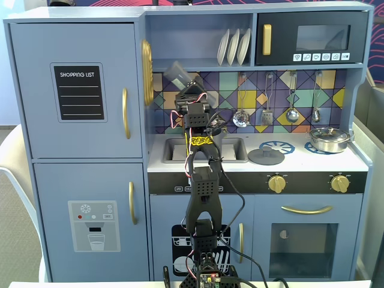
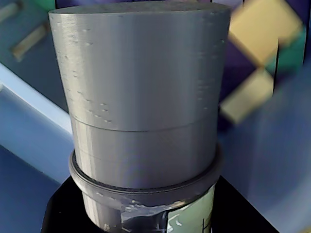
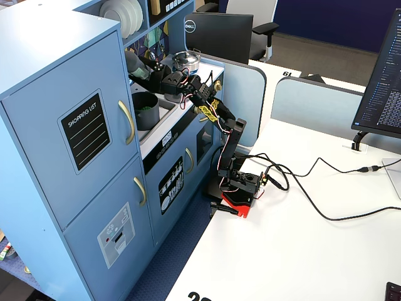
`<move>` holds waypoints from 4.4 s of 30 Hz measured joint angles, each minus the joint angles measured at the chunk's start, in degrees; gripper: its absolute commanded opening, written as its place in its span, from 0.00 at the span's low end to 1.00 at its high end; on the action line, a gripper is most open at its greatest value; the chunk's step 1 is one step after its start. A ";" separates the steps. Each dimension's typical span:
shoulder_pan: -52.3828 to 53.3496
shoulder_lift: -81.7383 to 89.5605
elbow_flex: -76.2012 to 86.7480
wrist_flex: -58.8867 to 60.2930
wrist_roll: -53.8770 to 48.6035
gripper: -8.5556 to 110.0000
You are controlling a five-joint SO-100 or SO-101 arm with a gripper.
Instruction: Put salt in the gray recipient
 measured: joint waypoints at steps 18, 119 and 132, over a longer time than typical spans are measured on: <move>-0.53 -6.06 -3.87 3.52 8.96 0.07; 55.02 -9.76 31.38 -40.52 -137.46 0.07; 55.02 -14.24 31.73 -44.65 -138.96 0.07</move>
